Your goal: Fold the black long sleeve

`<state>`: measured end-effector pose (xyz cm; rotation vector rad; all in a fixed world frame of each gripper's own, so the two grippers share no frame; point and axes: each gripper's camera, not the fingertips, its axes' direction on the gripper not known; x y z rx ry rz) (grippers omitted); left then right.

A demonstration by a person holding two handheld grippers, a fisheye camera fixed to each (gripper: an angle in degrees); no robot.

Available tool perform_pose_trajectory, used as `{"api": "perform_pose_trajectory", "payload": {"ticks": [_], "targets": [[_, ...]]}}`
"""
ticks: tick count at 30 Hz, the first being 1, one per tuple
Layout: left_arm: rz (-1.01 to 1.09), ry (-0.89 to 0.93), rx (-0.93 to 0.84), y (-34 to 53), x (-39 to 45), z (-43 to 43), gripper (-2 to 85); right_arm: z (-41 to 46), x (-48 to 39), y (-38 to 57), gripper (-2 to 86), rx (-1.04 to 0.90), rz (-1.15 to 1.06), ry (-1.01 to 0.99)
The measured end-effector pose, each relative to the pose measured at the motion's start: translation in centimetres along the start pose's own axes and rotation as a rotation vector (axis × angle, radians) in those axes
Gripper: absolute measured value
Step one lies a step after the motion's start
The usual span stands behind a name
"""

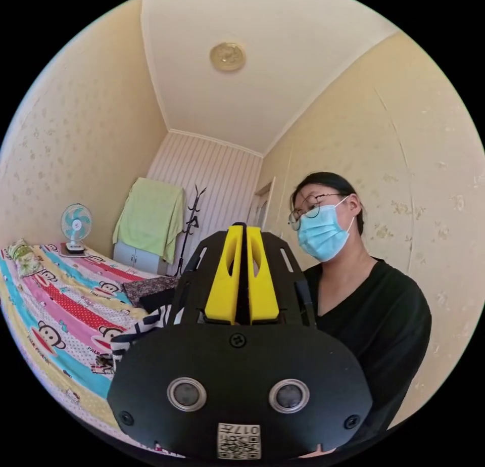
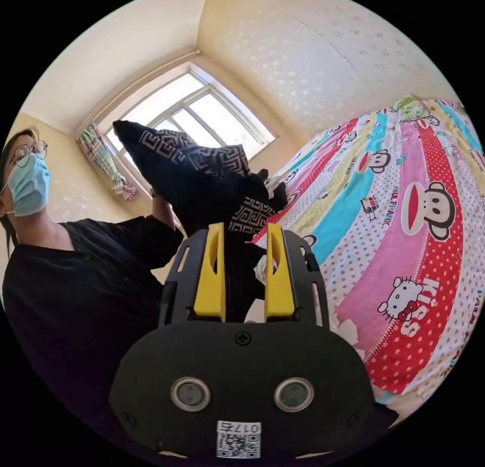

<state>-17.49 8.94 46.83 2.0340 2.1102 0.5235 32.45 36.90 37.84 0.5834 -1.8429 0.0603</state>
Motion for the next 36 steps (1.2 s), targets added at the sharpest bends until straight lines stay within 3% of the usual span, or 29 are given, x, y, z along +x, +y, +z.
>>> {"api": "perform_pose_trajectory", "payload": {"ticks": [6, 11, 13, 15, 17, 20, 22, 26, 32, 36], "targets": [[-0.067, 0.132, 0.066, -0.4, 2.1, 0.4, -0.2, 6.0, 4.1, -1.7, 19.7, -0.027, 0.084, -0.204], [-0.137, 0.161, 0.1, 1.3, 2.3, 0.6, -0.2, 8.2, 7.0, -1.6, 20.6, 0.132, 0.131, -0.33], [-0.159, 0.178, 0.107, 2.1, 2.2, 0.9, -0.3, 9.2, 8.5, -2.2, 20.3, 0.086, 0.137, -0.4], [-0.169, 0.171, 0.105, 2.4, 2.0, 1.4, -0.3, 12.4, 8.8, -2.9, 19.3, -0.165, 0.005, -0.606], [-0.18, 0.165, 0.104, 2.8, 1.5, 1.9, -0.4, 14.7, 8.9, -2.4, 17.0, -0.272, -0.036, -0.867], [-0.206, 0.169, 0.11, 3.6, 0.3, 2.8, -0.5, 16.0, 9.0, -1.2, 7.5, -0.257, -0.056, -1.105], [-0.223, 0.167, 0.125, 4.3, -0.7, 3.2, -0.6, 14.9, 9.4, -1.0, 4.5, -0.183, -0.055, -1.051], [-0.224, 0.094, 0.135, 5.3, -1.5, 2.8, -0.7, 7.1, 10.3, -3.0, 3.0, 0.041, -0.049, -0.682], [-0.228, -0.213, 0.166, 8.2, -2.7, 1.6, -0.8, -1.5, 0.3, -8.2, 2.3, 0.245, -0.201, -0.076], [-0.217, -0.578, 0.17, 10.7, -2.8, 2.5, -0.8, -1.8, -10.1, -9.5, 2.2, 0.382, -0.311, 0.243]]}}
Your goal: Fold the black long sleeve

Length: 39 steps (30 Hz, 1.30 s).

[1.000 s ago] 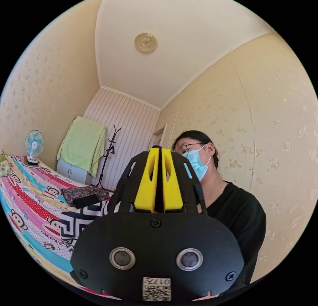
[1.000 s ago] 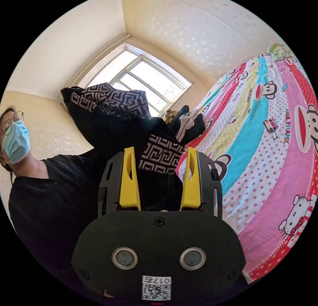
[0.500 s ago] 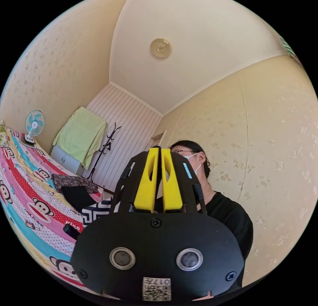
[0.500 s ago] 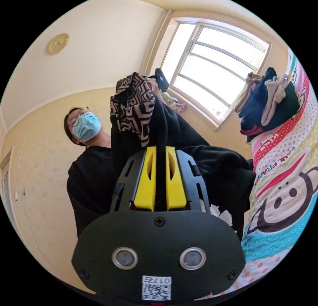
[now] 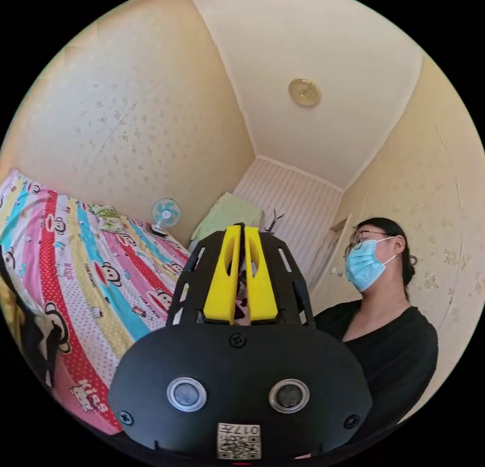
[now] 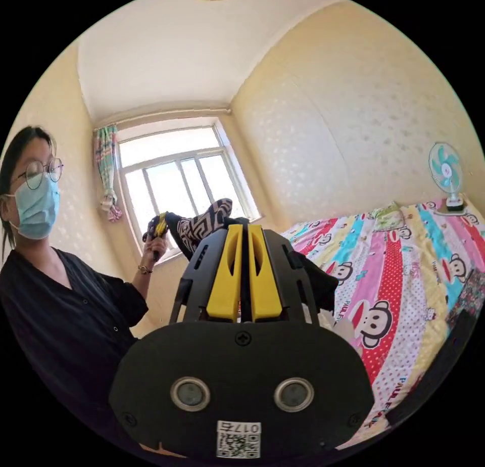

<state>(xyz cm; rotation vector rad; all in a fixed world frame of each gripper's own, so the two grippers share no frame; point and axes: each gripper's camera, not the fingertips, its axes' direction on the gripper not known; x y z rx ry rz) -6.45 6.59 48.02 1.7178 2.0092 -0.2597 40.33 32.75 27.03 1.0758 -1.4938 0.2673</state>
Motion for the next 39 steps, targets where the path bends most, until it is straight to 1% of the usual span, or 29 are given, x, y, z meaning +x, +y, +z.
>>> {"api": "perform_pose_trajectory", "payload": {"ticks": [1, 3, 5, 6, 7, 8, 9, 10, 12, 14, 15, 16, 17, 18, 20, 21, 22, 23, 24, 26, 28, 30, 31, 33, 34, 36, 37, 38, 39], "targets": [[0.036, -0.086, 0.021, 0.9, 0.8, 0.6, -0.8, 0.3, -1.4, -0.5, 2.2, -0.014, -0.035, 0.024], [0.117, -0.173, 0.055, 2.0, 2.5, 1.9, -0.8, 2.4, -6.1, -1.5, 2.0, -0.095, -0.213, 0.063], [0.178, -0.278, 0.093, 2.7, 3.9, 3.3, -0.8, 4.7, -7.3, -1.0, 1.8, -0.175, -0.32, 0.09], [0.182, -0.363, 0.113, 2.9, 4.1, 4.3, -0.7, 6.8, -6.4, -0.4, 1.7, -0.271, -0.299, 0.138], [0.155, -0.436, 0.119, 3.0, 3.5, 5.4, -0.7, 8.0, -5.5, -0.1, 1.6, -0.324, -0.242, 0.171], [0.138, -0.452, 0.118, 3.0, 3.1, 6.0, -0.7, 10.1, -3.3, 0.6, 1.5, -0.387, -0.073, 0.212], [0.113, -0.417, 0.103, 3.0, 2.1, 7.4, -0.6, 11.3, -2.6, 1.8, 1.4, -0.376, 0.013, 0.173], [0.086, -0.349, 0.086, 3.0, 1.3, 8.9, -0.7, 11.7, -3.0, 2.4, 1.4, -0.36, 0.003, 0.134], [0.097, -0.323, 0.102, 3.5, 1.7, 10.7, -0.7, 13.0, -5.7, 4.9, 1.3, -0.339, -0.118, 0.012], [0.166, -0.379, 0.127, 3.9, 3.3, 12.0, -0.7, 14.0, -6.0, 6.3, 1.3, -0.356, -0.108, -0.014], [0.205, -0.414, 0.154, 4.2, 4.4, 12.7, -0.6, 14.8, -5.2, 7.0, 1.3, -0.38, -0.037, -0.022], [0.237, -0.4, 0.176, 4.2, 5.3, 13.2, -0.6, 15.0, -4.9, 7.2, 1.3, -0.379, -0.007, -0.045], [0.25, -0.381, 0.185, 4.2, 5.6, 13.5, -0.6, 14.7, -5.0, 7.7, 1.3, -0.331, 0.0, -0.143], [0.26, -0.351, 0.214, 4.3, 6.1, 14.0, -0.5, 13.6, -5.7, 8.1, 1.3, -0.217, -0.065, -0.299], [0.25, -0.366, 0.268, 4.6, 6.7, 14.2, -0.5, 12.7, -5.8, 8.4, 1.2, -0.087, -0.069, -0.422], [0.255, -0.358, 0.282, 4.7, 7.0, 14.4, -0.5, 13.5, -5.3, 8.1, 1.2, -0.125, -0.001, -0.361], [0.276, -0.298, 0.276, 4.8, 7.2, 14.8, -0.5, 14.2, -4.9, 8.0, 1.2, -0.176, 0.044, -0.291], [0.282, -0.255, 0.265, 4.8, 7.3, 15.0, -0.5, 15.7, -4.5, 8.0, 1.1, -0.291, 0.08, -0.153], [0.286, -0.171, 0.239, 4.8, 7.3, 15.8, -0.5, 16.7, -4.9, 8.3, 1.1, -0.337, 0.048, -0.098], [0.261, -0.154, 0.226, 5.2, 7.4, 17.2, -0.5, 16.9, -5.8, 8.7, 1.1, -0.302, 0.002, -0.068], [0.262, -0.241, 0.235, 6.0, 7.6, 18.0, -0.5, 16.2, -5.8, 9.0, 1.1, -0.22, 0.032, -0.007], [0.252, -0.241, 0.215, 6.2, 7.2, 17.9, -0.5, 13.6, -6.3, 8.4, 1.1, -0.05, 0.066, 0.029], [0.25, -0.212, 0.197, 6.5, 6.9, 17.6, -0.5, 12.9, -6.7, 8.1, 1.1, -0.003, 0.06, 0.049], [0.247, -0.213, 0.153, 7.0, 6.5, 17.2, -0.5, 10.4, -10.0, 6.3, 1.3, 0.127, -0.027, 0.205], [0.229, -0.261, 0.138, 7.6, 6.3, 16.8, -0.5, 10.1, -11.0, 5.7, 1.4, 0.144, -0.067, 0.255], [0.219, -0.314, 0.106, 8.7, 5.9, 16.8, -0.5, 10.6, -14.0, 3.2, 1.9, 0.151, -0.201, 0.471], [0.219, -0.303, 0.083, 9.4, 5.7, 17.2, -0.5, 11.1, -14.1, 2.4, 2.0, 0.131, -0.206, 0.52], [0.219, -0.282, 0.074, 9.8, 5.7, 17.5, -0.5, 12.7, -13.1, 0.7, 2.6, 0.056, -0.164, 0.588], [0.221, -0.229, 0.059, 10.4, 5.6, 18.5, -0.5, 14.9, -10.8, -0.8, 3.4, -0.072, -0.086, 0.61]]}}
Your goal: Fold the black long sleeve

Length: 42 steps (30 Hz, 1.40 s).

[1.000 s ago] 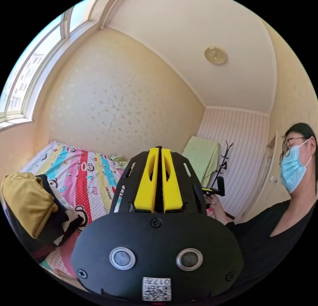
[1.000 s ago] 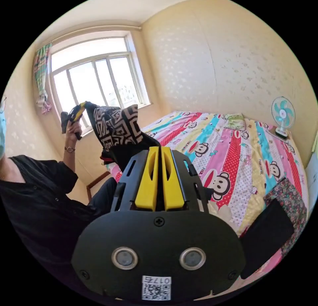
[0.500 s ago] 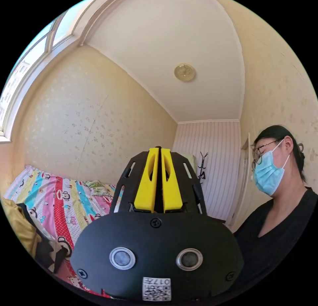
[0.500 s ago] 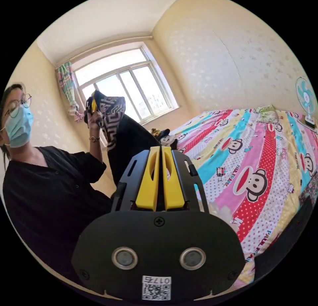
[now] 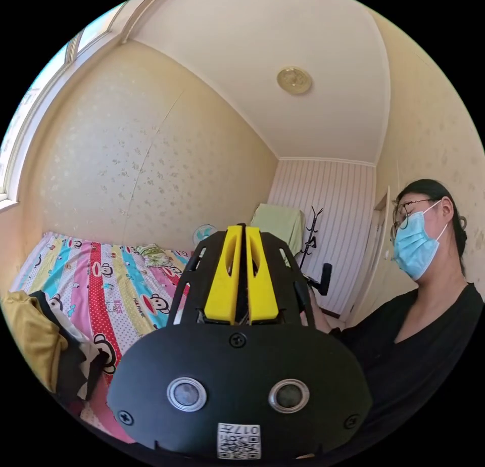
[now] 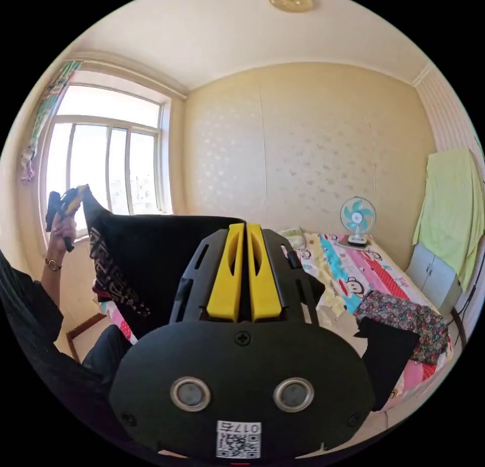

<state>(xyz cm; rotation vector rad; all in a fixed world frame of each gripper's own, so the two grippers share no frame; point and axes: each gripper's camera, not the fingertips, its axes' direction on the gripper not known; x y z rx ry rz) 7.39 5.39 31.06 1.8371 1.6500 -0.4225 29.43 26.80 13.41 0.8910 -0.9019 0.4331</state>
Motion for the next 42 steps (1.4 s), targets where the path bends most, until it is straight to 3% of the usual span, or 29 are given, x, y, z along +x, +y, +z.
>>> {"api": "perform_pose_trajectory", "payload": {"ticks": [3, 4, 13, 19, 22, 24, 26, 29, 31, 36, 40, 42], "targets": [[-0.032, 0.071, -0.016, 0.6, 1.0, 3.2, -0.6, 9.5, 3.0, 0.1, 9.3, -0.389, 0.078, -0.103], [-0.032, 0.094, -0.026, 0.2, 1.6, 4.3, -0.6, 10.4, 3.3, 0.7, 10.3, -0.426, 0.098, -0.14], [0.117, 0.113, 0.006, -7.4, 8.2, 5.5, -0.6, 2.8, 0.5, 14.0, 15.0, -0.145, 0.212, -0.874], [0.143, 0.211, 0.053, -9.4, 10.2, 1.5, -0.5, 7.7, 2.1, 18.3, 17.5, -0.227, 0.508, -1.36], [0.109, 0.215, 0.062, -9.7, 9.7, -1.1, -0.5, 11.3, 0.6, 18.2, 16.4, -0.453, 0.533, -1.629], [0.109, 0.183, 0.051, -10.1, 9.4, -2.8, -0.4, 12.1, -1.2, 18.2, 11.7, -0.543, 0.477, -1.849], [0.104, 0.136, 0.036, -10.6, 8.7, -4.7, -0.4, 12.1, -0.2, 18.3, 7.5, -0.489, 0.532, -1.923], [0.066, 0.066, 0.041, -11.3, 6.6, -9.1, -0.4, 10.6, 5.1, 17.6, 4.4, -0.265, 0.654, -1.925], [0.019, 0.025, 0.032, -11.6, 4.0, -12.6, -0.4, 9.2, 8.5, 15.9, 3.4, -0.214, 0.659, -1.84], [-0.142, -0.072, -0.035, -10.6, -2.7, -18.5, -0.7, -2.4, 15.4, 4.9, 1.6, 0.036, 0.467, -1.327], [-0.149, -0.03, 0.113, -7.9, -3.1, -25.0, -0.9, -13.4, 12.8, -1.2, 0.9, 0.253, 0.252, -1.125], [-0.109, 0.0, 0.205, -7.5, -1.4, -27.4, -0.9, -19.9, 9.2, -3.1, 0.6, 0.374, 0.156, -0.888]]}}
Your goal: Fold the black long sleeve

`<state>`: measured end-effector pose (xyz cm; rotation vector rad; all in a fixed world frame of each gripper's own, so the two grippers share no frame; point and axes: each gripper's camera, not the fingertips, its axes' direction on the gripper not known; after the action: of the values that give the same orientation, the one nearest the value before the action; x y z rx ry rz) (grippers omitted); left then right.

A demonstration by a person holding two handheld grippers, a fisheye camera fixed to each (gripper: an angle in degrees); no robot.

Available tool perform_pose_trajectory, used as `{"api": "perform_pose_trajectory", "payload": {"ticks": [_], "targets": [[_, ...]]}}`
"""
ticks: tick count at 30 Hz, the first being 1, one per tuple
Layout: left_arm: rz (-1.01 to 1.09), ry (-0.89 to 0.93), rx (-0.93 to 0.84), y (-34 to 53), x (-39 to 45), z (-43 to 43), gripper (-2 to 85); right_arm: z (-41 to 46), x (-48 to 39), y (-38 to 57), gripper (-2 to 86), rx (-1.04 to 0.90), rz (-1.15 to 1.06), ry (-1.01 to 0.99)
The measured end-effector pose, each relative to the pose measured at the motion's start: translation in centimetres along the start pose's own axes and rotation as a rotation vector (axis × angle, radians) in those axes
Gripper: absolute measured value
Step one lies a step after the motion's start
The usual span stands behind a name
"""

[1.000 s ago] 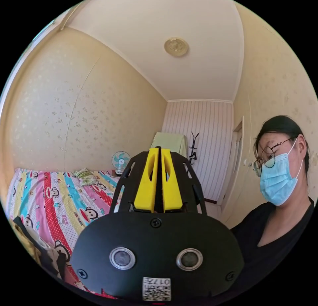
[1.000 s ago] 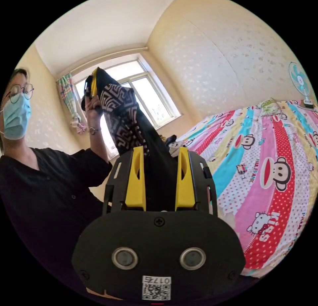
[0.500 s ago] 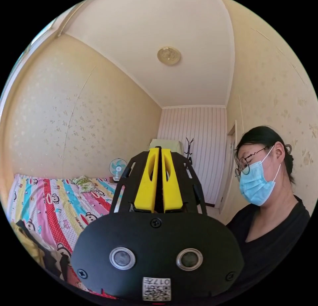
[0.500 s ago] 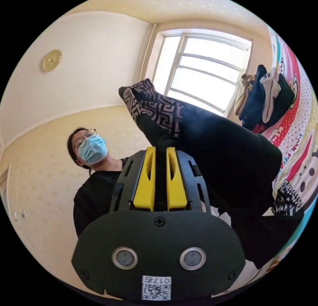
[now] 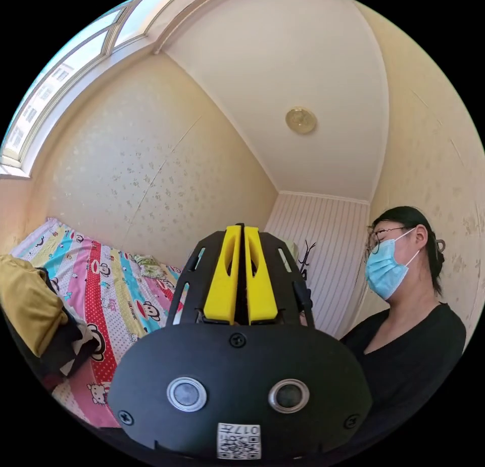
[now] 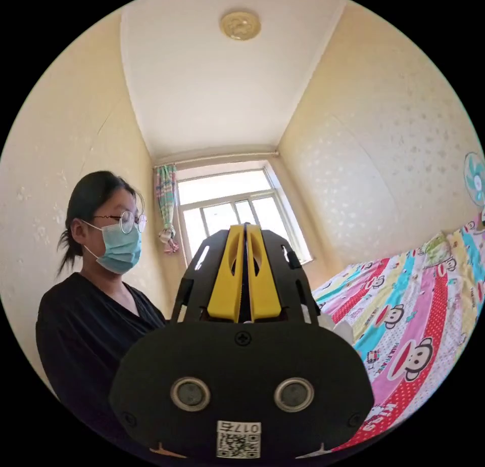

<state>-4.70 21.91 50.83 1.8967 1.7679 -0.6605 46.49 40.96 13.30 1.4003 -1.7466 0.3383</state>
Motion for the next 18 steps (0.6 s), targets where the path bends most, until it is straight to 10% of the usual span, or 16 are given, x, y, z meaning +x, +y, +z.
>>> {"api": "perform_pose_trajectory", "payload": {"ticks": [10, 18], "targets": [[0.147, -0.13, 0.211, -5.5, 3.7, 0.2, -0.4, 3.5, -11.7, 1.5, 0.4, 0.305, -0.319, 0.584], [0.047, -0.405, -0.147, -9.5, -18.5, 18.5, 0.7, 18.7, 11.8, 0.8, 1.1, -0.115, -0.233, 1.019]]}}
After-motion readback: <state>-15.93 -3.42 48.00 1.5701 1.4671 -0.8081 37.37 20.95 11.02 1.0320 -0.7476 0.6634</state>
